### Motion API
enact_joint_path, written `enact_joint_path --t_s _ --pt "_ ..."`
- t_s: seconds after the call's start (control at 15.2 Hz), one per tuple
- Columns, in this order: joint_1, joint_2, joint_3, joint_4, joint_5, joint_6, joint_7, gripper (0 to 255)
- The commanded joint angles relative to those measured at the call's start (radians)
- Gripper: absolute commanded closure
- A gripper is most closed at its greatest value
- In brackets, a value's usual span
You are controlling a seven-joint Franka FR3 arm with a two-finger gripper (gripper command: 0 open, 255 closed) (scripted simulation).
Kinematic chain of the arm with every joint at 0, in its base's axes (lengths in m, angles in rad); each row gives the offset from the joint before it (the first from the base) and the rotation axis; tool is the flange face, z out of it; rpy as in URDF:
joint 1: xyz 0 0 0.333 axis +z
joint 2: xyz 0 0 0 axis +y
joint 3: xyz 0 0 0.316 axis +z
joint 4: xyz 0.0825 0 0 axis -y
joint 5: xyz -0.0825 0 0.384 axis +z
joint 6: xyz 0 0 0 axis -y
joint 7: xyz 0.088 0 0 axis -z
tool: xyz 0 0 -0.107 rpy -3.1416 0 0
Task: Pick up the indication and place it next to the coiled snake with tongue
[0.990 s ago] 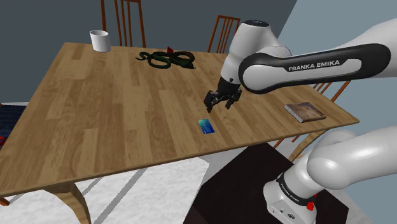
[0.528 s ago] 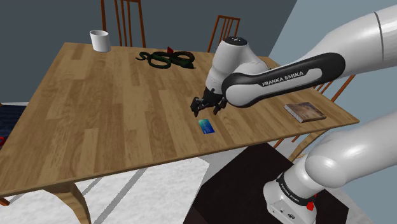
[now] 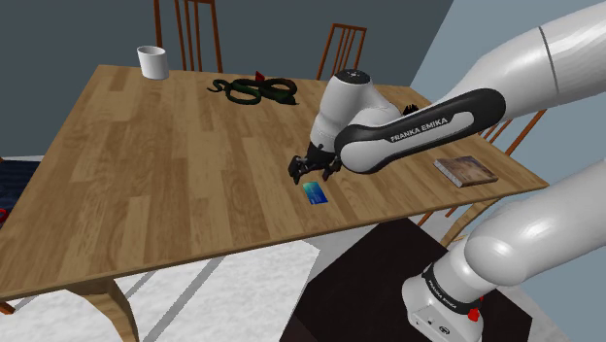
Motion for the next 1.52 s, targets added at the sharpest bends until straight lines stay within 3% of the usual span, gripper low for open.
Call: enact_joint_path --t_s 0.0,0.2,0.26,0.86,1.45 --pt "0.000 0.001 0.000 0.000 -0.001 0.002 0.001 0" --pt "0.000 0.001 0.000 0.000 -0.001 0.002 0.001 0" --pt "0.000 0.001 0.000 0.000 -0.001 0.002 0.001 255" --pt "-0.001 0.001 0.000 0.000 -0.001 0.002 0.001 255" --pt "0.021 -0.091 -0.026 0.053 0.050 -0.136 -0.049 255"
